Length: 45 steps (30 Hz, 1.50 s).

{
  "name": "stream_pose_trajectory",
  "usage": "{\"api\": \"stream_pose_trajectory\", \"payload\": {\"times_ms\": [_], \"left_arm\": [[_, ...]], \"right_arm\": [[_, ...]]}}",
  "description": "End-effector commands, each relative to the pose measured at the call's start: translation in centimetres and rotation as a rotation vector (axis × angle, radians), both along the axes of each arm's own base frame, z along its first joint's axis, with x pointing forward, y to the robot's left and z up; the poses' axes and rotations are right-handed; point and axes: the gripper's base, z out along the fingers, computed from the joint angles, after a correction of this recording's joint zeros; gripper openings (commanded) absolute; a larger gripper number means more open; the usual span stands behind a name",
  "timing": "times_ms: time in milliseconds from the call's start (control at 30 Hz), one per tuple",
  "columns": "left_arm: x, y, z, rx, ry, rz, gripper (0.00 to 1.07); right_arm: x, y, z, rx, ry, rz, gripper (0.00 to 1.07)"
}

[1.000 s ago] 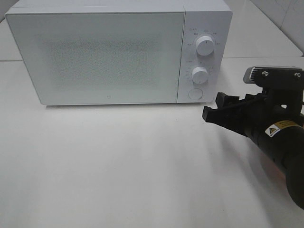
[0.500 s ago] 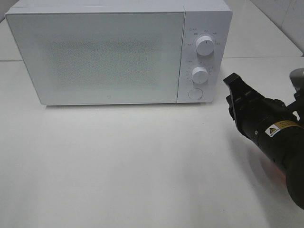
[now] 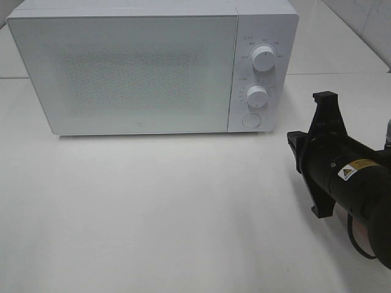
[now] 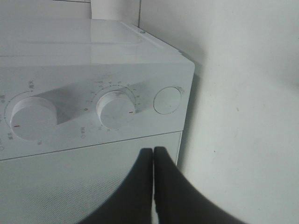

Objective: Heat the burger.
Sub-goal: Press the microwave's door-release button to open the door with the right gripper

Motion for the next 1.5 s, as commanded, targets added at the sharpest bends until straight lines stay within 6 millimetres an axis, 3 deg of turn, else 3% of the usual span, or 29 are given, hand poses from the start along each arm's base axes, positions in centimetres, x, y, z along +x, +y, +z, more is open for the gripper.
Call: {"api": "stream_pose_trajectory", "payload": {"times_ms": [33,600,1033,1500], "left_arm": [[-0.3,-0.1,0.0,-0.01,-0.034,-0.004,0.98],[-0.3,-0.1,0.0,-0.009,-0.035,-0.004,0.98],[-0.3,-0.1,0.0,-0.009,-0.035,-0.004,0.98],[-0.3,-0.1,0.0,-0.009,-0.035,-0.004,0.98]], "right_arm": [[0.1,0.4,-0.1,0.021,0.015,0.01,0.0],[1.9,1.6,-2.6,0.067,0.072,-0.048,0.0],[4.8,4.0,-3.5,0.069,0.041,-0.04,0.0],[8.4,3.8,-4.4,0.056,0.017,-0.049,0.0]]}}
